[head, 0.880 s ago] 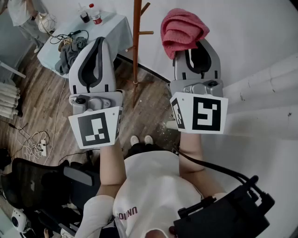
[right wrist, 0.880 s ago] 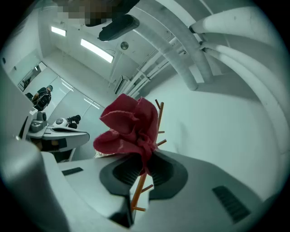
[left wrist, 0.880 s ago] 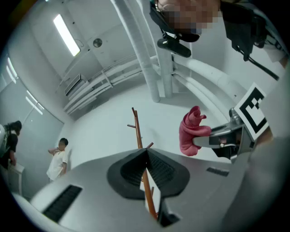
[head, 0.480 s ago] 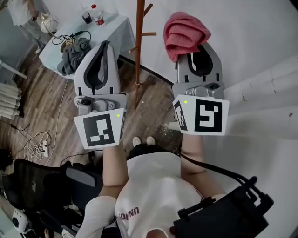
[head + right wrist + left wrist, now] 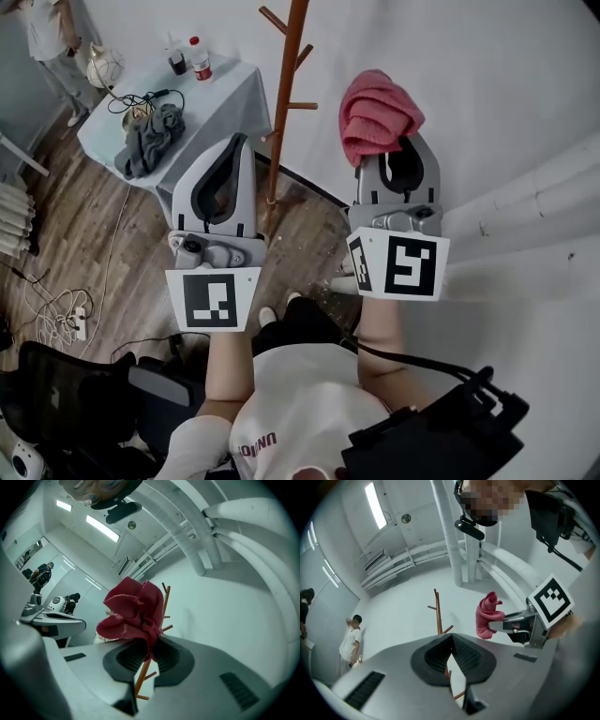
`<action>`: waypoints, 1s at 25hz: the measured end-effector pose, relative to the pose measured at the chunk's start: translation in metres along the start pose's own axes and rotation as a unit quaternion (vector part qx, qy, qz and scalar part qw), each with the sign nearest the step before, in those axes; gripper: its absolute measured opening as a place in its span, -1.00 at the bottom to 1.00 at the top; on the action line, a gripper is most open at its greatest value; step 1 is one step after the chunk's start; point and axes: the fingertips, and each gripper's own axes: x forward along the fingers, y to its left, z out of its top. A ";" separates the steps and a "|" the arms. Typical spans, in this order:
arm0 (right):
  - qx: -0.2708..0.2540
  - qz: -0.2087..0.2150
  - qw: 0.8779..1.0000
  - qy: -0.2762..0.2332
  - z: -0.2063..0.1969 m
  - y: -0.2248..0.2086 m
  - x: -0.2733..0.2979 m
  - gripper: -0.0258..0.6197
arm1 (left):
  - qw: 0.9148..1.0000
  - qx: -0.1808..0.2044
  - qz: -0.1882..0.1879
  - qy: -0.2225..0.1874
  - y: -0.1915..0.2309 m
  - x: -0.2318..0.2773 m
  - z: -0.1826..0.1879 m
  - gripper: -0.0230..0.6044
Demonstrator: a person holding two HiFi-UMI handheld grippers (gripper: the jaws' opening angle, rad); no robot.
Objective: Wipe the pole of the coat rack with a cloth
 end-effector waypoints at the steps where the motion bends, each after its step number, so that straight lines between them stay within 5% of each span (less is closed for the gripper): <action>1: -0.002 -0.001 1.000 0.002 -0.001 -0.001 0.004 -0.77 | 1.000 0.002 -0.003 0.005 0.001 0.002 -0.004 -0.89; 25: -0.029 0.031 0.998 -0.037 -0.048 -0.073 0.206 -0.77 | 0.999 0.001 0.039 0.010 0.048 0.187 -0.071 -0.89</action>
